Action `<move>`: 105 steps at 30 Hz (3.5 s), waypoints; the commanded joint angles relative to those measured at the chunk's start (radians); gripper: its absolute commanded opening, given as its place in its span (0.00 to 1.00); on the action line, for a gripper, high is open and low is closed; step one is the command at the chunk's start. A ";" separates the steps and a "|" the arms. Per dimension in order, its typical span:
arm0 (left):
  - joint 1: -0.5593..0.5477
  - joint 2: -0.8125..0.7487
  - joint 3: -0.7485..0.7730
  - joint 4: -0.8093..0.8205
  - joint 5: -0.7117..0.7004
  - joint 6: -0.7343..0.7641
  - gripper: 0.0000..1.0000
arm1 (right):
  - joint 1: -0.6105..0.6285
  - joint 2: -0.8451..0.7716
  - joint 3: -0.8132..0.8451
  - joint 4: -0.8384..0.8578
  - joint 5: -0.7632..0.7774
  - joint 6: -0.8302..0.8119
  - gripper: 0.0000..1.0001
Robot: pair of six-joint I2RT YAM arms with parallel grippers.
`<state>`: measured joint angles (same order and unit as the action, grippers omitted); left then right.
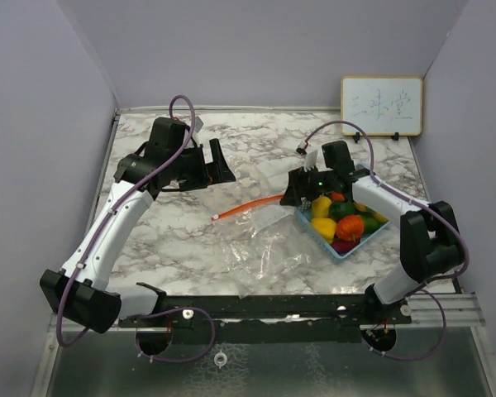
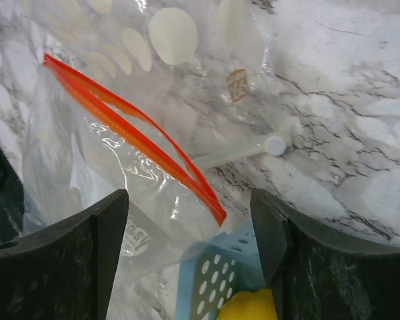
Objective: Place the food in the zip-top bag and seal the zipper
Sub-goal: Pick up the zipper food storage bag at the center of the board, then open the zipper of the food storage bag.
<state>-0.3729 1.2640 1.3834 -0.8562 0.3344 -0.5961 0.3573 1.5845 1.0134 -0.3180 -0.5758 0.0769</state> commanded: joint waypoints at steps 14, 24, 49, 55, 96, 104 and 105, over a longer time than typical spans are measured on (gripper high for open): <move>0.011 0.095 0.218 -0.074 0.074 -0.048 0.91 | -0.007 -0.157 0.141 -0.001 -0.089 0.061 0.02; 0.055 0.186 0.321 -0.031 0.204 -0.235 0.89 | -0.006 -0.347 0.210 0.094 0.197 -0.020 0.02; -0.004 0.264 0.108 0.371 0.201 -0.872 0.89 | 0.230 -0.600 -0.074 0.353 0.589 -0.139 0.02; -0.045 0.344 0.198 0.350 0.190 -0.885 0.88 | 0.296 -0.613 -0.080 0.348 0.629 -0.159 0.02; -0.061 0.612 0.726 0.027 0.164 -0.154 0.00 | 0.319 -0.593 0.166 0.140 0.691 -0.173 0.66; -0.070 0.464 0.601 0.108 0.211 0.120 0.00 | 0.319 -0.445 0.389 -0.016 0.690 -0.103 0.69; -0.071 0.444 0.577 0.120 0.207 0.141 0.00 | 0.318 -0.423 0.404 -0.032 0.669 -0.102 0.69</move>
<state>-0.4362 1.8164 2.0418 -0.7471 0.5304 -0.6548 0.6689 1.0817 1.3430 -0.2214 0.1188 -0.0555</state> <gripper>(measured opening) 0.018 0.690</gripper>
